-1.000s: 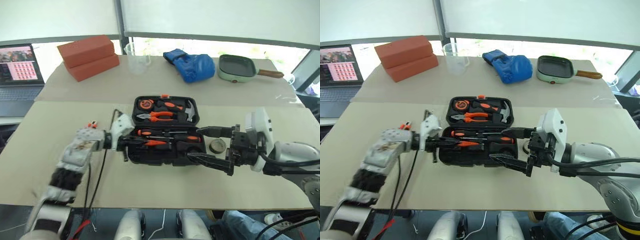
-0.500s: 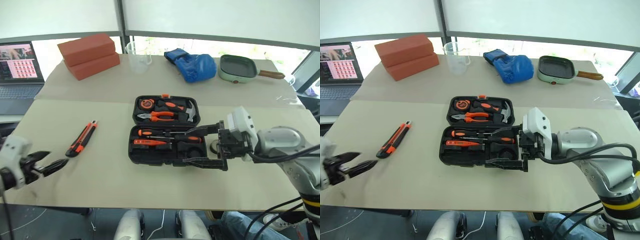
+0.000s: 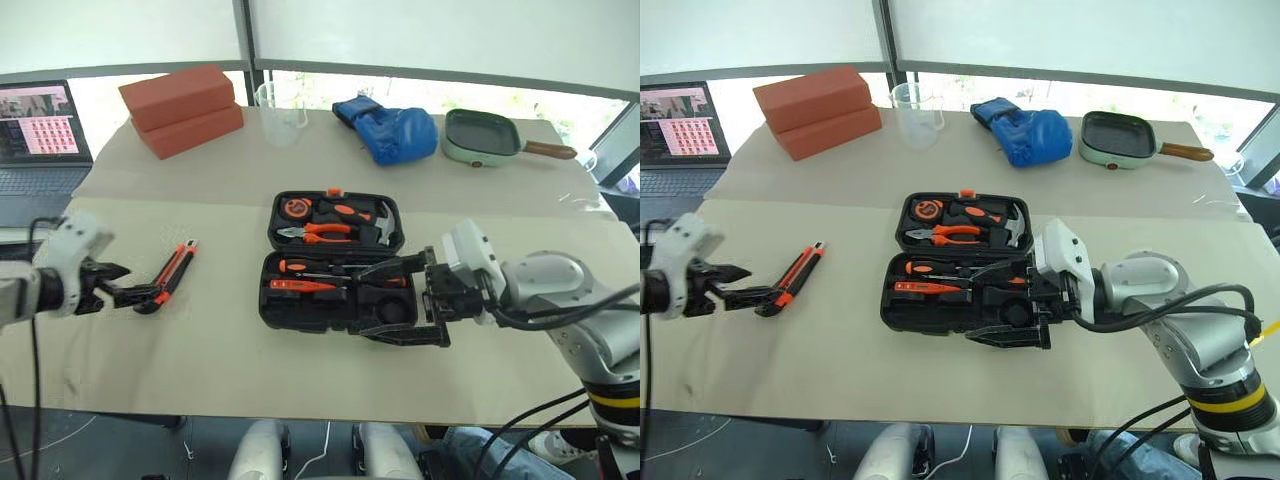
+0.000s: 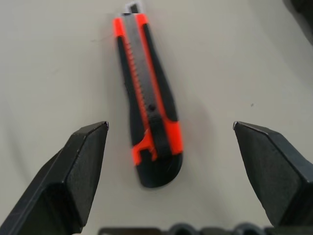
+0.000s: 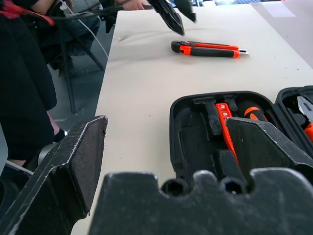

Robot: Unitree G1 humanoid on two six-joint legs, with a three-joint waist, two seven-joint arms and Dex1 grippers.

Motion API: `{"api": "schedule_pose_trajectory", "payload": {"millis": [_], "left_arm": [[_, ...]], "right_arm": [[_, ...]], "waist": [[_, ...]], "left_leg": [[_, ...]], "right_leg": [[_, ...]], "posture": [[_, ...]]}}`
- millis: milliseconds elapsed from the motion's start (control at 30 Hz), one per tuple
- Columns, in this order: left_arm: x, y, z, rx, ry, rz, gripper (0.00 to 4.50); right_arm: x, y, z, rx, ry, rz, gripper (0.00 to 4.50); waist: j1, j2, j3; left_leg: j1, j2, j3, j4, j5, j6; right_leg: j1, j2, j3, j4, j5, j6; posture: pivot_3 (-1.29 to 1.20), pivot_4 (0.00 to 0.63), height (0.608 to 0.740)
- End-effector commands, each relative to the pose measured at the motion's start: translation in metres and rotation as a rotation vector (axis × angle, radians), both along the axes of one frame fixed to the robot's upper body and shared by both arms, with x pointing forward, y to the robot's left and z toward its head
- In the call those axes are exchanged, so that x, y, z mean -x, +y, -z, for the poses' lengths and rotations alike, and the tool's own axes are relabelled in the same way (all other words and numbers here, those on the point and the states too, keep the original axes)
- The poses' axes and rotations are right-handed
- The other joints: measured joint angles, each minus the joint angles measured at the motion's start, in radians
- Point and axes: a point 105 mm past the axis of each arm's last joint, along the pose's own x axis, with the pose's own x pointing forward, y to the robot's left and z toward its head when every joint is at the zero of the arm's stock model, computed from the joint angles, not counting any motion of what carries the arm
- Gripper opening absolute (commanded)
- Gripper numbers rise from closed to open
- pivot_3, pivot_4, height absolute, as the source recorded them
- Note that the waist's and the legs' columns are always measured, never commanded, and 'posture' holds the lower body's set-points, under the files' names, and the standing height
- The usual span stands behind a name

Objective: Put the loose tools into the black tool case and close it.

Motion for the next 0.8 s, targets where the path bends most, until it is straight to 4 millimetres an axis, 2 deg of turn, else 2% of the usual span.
{"api": "schedule_pose_trajectory", "payload": {"millis": [33, 167, 333, 367, 433, 500, 567, 600, 667, 733, 800], "left_arm": [[-0.017, 0.015, 0.021, -0.118, 0.083, -0.05, 4.4], [-0.027, 0.022, 0.038, -0.153, 0.159, -0.085, 4.4], [-0.036, 0.017, 0.041, -0.117, 0.151, -0.062, 4.4], [-0.037, 0.017, 0.041, -0.113, 0.147, -0.062, 3.89], [-0.039, 0.017, 0.041, -0.106, 0.143, -0.057, 3.49], [-0.041, 0.015, 0.037, -0.085, 0.122, -0.048, 2.65], [-0.047, 0.012, 0.027, -0.075, 0.073, -0.023, 2.03], [-0.048, 0.011, 0.023, -0.074, 0.056, -0.012, 1.86], [-0.055, -0.007, 0.003, -0.044, -0.044, 0.098, 1.83], [-0.058, -0.041, -0.026, 0.011, -0.168, 0.275, 1.81], [-0.052, -0.078, -0.047, 0.018, -0.241, 0.469, 1.81]], "right_arm": [[0.008, 0.005, -0.006, -0.027, -0.05, 0.015, 4.5], [0.01, 0.004, -0.003, -0.023, -0.06, 0.046, 4.5], [0.011, 0.003, -0.002, -0.022, -0.065, 0.071, 4.5], [0.011, 0.003, -0.002, -0.022, -0.067, 0.075, 4.5], [0.01, 0.003, -0.003, -0.022, -0.07, 0.08, 4.5], [0.01, 0.002, -0.003, -0.021, -0.072, 0.084, 4.5], [0.009, 0.001, -0.004, -0.016, -0.077, 0.089, 4.5], [0.009, 0.001, -0.004, -0.015, -0.077, 0.09, 4.5], [0.009, -0.001, -0.004, -0.007, -0.077, 0.096, 4.5], [0.01, -0.006, -0.002, 0.005, -0.071, 0.111, 4.5], [0.011, -0.011, 0.0, 0.015, -0.058, 0.13, 4.5]], "waist": [[-0.001, 0.0, 0.0], [0.002, 0.0, 0.0], [0.006, 0.001, -0.001], [0.008, 0.001, -0.001], [0.011, 0.001, -0.001], [0.012, 0.001, -0.001], [0.014, 0.001, -0.001], [0.016, 0.001, -0.001], [0.018, 0.001, -0.001], [0.022, -0.002, 0.001], [0.027, -0.005, 0.002]], "left_leg": [[0.0, 0.0, 0.0, 0.0, 0.0, 0.0], [-0.001, 0.001, 0.003, 0.001, 0.0, 0.0], [0.001, 0.001, 0.003, 0.001, 0.001, -0.001], [0.001, 0.001, 0.003, 0.002, 0.001, -0.001], [0.001, 0.001, 0.003, 0.002, 0.001, -0.001], [0.001, 0.001, 0.003, 0.002, 0.001, -0.001], [0.001, 0.001, 0.002, 0.003, 0.001, -0.001], [0.001, 0.001, 0.003, 0.003, 0.001, -0.001], [0.001, 0.0, 0.003, 0.003, 0.001, -0.001], [-0.001, 0.001, 0.003, 0.004, 0.001, -0.001], [-0.004, 0.001, 0.002, 0.006, 0.001, -0.001]], "right_leg": [[0.0, 0.001, 0.0, 0.0, 0.0, 0.0], [0.001, 0.003, 0.0, 0.0, 0.0, 0.0], [0.002, 0.003, 0.001, 0.001, -0.001, 0.0], [0.002, 0.003, 0.001, 0.002, -0.001, 0.0], [0.002, 0.003, 0.001, 0.003, -0.001, 0.0], [0.002, 0.003, 0.001, 0.003, -0.001, 0.0], [0.002, 0.003, 0.002, 0.003, -0.001, 0.0], [0.002, 0.003, 0.002, 0.003, -0.001, 0.0], [0.002, 0.003, 0.002, 0.003, -0.001, 0.0], [0.001, 0.003, 0.001, 0.003, -0.001, 0.0], [0.0, 0.002, -0.001, 0.002, -0.001, 0.0]], "posture": [[0.0, 0.15, 0.738], [0.0, 0.15, 0.738], [0.0, 0.15, 0.738], [0.0, 0.15, 0.738], [0.0, 0.15, 0.738], [0.0, 0.15, 0.738], [0.0, 0.15, 0.738], [0.0, 0.15, 0.738], [0.0, 0.15, 0.738], [0.0, 0.15, 0.738], [0.0, 0.15, 0.738]]}}
